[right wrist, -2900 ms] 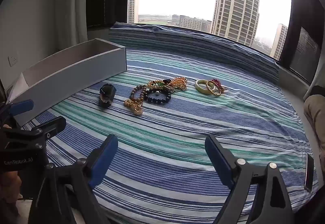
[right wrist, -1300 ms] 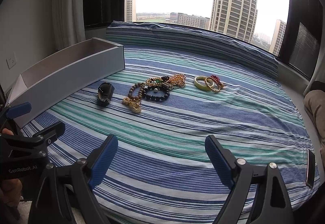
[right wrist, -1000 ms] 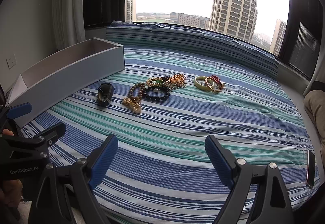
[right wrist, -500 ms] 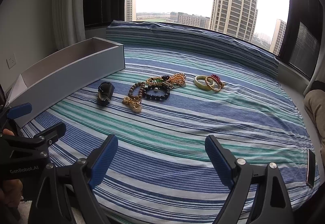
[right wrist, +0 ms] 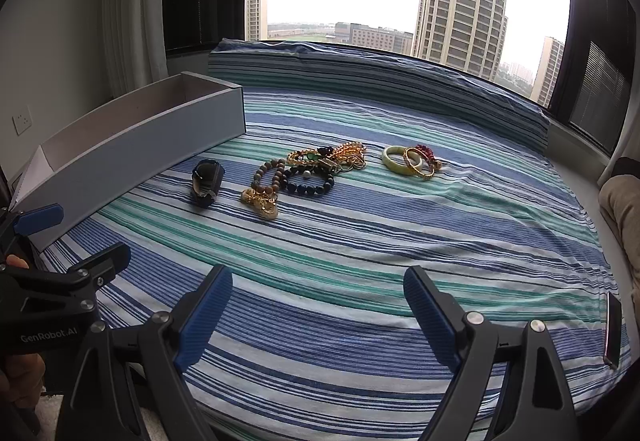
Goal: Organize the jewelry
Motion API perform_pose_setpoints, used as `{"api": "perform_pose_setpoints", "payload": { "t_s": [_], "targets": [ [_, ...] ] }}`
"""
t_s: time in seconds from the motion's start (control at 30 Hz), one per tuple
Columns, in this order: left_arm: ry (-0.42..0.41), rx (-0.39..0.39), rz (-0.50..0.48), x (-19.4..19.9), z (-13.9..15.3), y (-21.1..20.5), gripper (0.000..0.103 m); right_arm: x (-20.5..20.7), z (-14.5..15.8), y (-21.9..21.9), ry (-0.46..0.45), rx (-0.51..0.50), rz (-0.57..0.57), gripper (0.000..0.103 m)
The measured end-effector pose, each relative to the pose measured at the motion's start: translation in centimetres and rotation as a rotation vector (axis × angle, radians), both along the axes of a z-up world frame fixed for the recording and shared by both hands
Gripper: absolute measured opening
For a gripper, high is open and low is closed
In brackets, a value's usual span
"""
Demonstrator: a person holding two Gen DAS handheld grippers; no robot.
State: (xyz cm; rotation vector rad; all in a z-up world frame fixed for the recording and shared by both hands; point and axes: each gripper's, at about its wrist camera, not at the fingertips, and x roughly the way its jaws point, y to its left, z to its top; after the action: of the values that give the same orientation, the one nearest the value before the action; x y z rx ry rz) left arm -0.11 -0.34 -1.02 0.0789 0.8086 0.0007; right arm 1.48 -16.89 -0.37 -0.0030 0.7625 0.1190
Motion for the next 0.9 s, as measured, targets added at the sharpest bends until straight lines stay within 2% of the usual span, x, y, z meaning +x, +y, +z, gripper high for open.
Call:
{"api": "perform_pose_setpoints", "payload": {
  "t_s": [0.67, 0.9],
  "targets": [
    [0.03, -0.023, 0.002, 0.6, -0.7, 0.7, 0.103, 0.0, -0.3, -0.3, 0.008, 0.001, -0.003, 0.09],
    [0.044, -0.012, -0.045, 0.8, -1.3, 0.1, 0.103, 0.3, -0.5, -0.5, 0.019, 0.004, -0.007, 0.09]
  ]
}}
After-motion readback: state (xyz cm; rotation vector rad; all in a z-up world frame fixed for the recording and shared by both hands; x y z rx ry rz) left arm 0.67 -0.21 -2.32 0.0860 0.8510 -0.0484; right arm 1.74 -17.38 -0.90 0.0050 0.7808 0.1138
